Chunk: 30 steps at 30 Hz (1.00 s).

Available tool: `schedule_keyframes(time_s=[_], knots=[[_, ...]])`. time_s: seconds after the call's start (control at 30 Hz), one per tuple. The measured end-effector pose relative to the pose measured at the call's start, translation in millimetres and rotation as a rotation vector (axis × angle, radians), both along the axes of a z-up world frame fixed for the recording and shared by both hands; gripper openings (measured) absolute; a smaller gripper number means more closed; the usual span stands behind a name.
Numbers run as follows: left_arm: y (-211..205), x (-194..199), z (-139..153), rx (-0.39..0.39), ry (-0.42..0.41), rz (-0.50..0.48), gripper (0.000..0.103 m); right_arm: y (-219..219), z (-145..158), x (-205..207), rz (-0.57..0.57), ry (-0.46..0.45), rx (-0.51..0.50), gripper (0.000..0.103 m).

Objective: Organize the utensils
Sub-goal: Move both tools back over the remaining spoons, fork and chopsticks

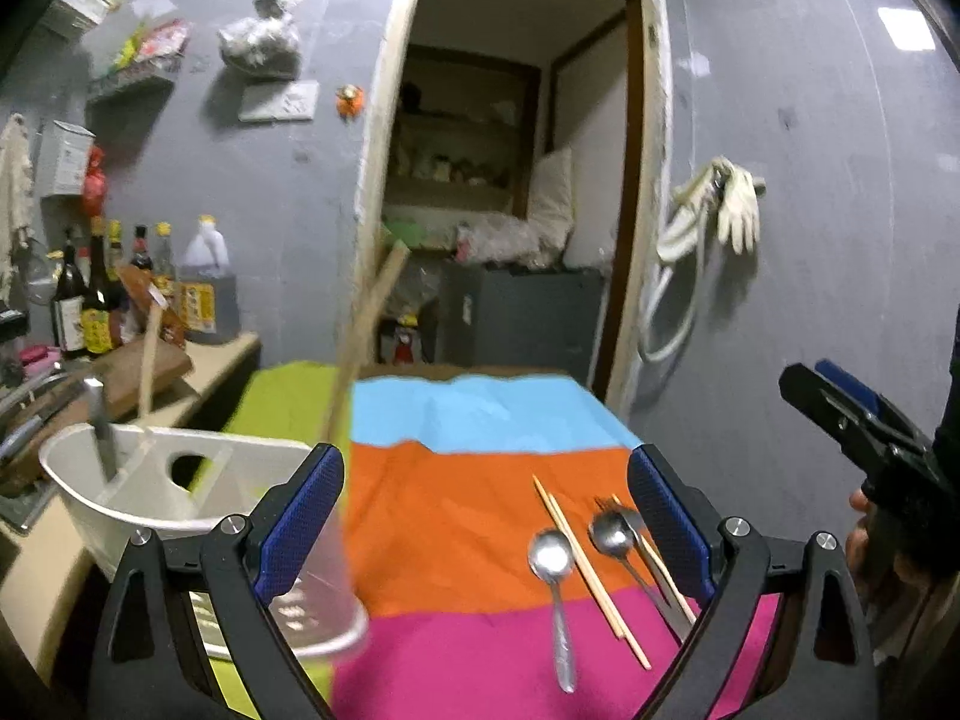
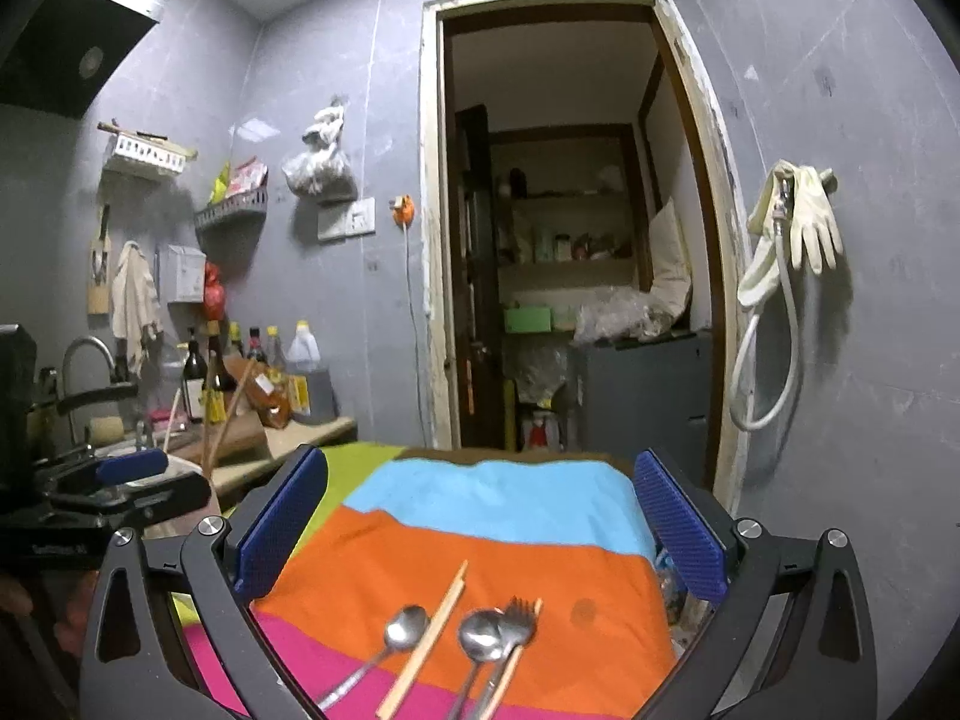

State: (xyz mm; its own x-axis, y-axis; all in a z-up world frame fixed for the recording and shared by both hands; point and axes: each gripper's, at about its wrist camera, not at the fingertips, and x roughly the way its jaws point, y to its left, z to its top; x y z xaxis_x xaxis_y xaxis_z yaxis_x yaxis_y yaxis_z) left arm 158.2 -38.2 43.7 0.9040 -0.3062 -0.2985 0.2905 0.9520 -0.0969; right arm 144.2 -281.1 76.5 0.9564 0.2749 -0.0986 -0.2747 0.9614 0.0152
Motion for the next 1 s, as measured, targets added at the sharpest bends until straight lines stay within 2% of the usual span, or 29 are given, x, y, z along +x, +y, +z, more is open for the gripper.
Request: schedule_keyframes(time_s=[0.23, 0.37, 0.63, 0.7, 0.73, 0.77, 0.83, 0.9, 0.97, 1.0], knots=[[-29, 18, -24, 0.071, 0.122, -0.059, 0.093, -12, -15, 12, -0.046, 0.085, -0.047, 0.103], [-43, 33, -37, 0.154, 0.203, -0.062, 0.093, -16, -28, 25, -0.075, 0.179, -0.087, 0.103], [-55, 56, -62, 0.223, 0.314, -0.081, 0.091, -27, -52, 50, -0.118, 0.329, -0.121, 0.103], [-59, 63, -68, 0.242, 0.342, -0.1, 0.08, -31, -58, 57, -0.117, 0.378, -0.117, 0.101], [-63, 67, -73, 0.262, 0.363, -0.115, 0.069, -33, -61, 61, -0.115, 0.407, -0.111, 0.098], [-65, 70, -77, 0.279, 0.38, -0.127, 0.06, -35, -63, 64, -0.112, 0.43, -0.106, 0.093], [-70, 78, -87, 0.306, 0.422, -0.149, 0.052, -39, -71, 72, -0.101, 0.489, -0.089, 0.083], [-73, 87, -98, 0.309, 0.477, -0.174, 0.046, -41, -77, 78, -0.087, 0.537, -0.079, 0.074], [-75, 95, -106, 0.305, 0.515, -0.194, 0.044, -42, -84, 84, -0.076, 0.583, -0.081, 0.063], [-76, 97, -108, 0.306, 0.524, -0.198, 0.044, -41, -86, 85, -0.071, 0.597, -0.084, 0.061]])
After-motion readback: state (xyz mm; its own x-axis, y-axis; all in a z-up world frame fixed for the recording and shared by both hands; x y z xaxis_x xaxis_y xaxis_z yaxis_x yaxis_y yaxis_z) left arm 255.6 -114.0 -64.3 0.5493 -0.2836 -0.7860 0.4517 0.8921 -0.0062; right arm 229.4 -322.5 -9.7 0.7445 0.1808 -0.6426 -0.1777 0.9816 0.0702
